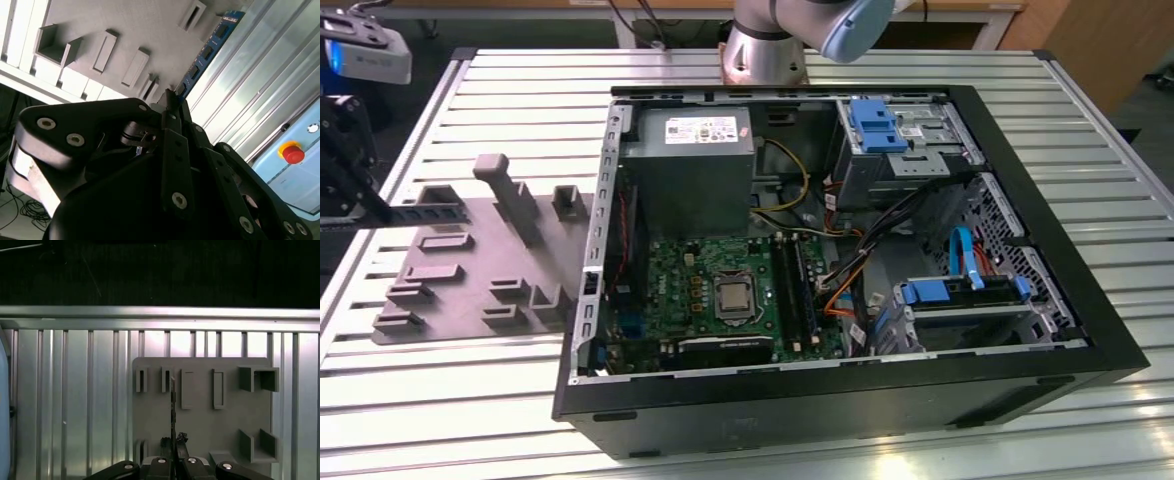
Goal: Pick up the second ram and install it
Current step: 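Pick up the second ram and move it above second insertion slot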
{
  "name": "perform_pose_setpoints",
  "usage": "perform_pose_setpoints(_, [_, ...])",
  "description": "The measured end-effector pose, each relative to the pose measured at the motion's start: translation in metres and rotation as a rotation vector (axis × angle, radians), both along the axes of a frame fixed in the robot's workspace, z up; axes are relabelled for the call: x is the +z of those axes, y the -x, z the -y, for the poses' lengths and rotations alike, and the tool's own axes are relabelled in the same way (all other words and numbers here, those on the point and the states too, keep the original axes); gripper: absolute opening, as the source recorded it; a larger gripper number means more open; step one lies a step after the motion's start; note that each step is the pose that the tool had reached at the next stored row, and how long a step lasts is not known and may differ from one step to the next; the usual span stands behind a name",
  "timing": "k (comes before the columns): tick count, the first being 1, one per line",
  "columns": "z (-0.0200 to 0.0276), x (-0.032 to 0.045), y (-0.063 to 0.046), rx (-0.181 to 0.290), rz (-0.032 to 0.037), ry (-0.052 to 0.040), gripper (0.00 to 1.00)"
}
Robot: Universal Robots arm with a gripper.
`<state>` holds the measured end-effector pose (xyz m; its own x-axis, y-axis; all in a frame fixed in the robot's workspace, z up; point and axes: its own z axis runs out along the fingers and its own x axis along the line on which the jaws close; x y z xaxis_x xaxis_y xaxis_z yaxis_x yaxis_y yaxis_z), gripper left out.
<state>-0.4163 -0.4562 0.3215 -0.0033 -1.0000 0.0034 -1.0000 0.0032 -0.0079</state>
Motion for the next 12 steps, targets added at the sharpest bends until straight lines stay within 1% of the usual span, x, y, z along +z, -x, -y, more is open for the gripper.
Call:
perform_pose_setpoints(7, [-0.0001,0.0113,0.0,0.0,0.0001,0.0,0.14])
perform_pose_setpoints(12, [-0.0002,0.0214,0.0,0.0,0.0,0.0001,0.14])
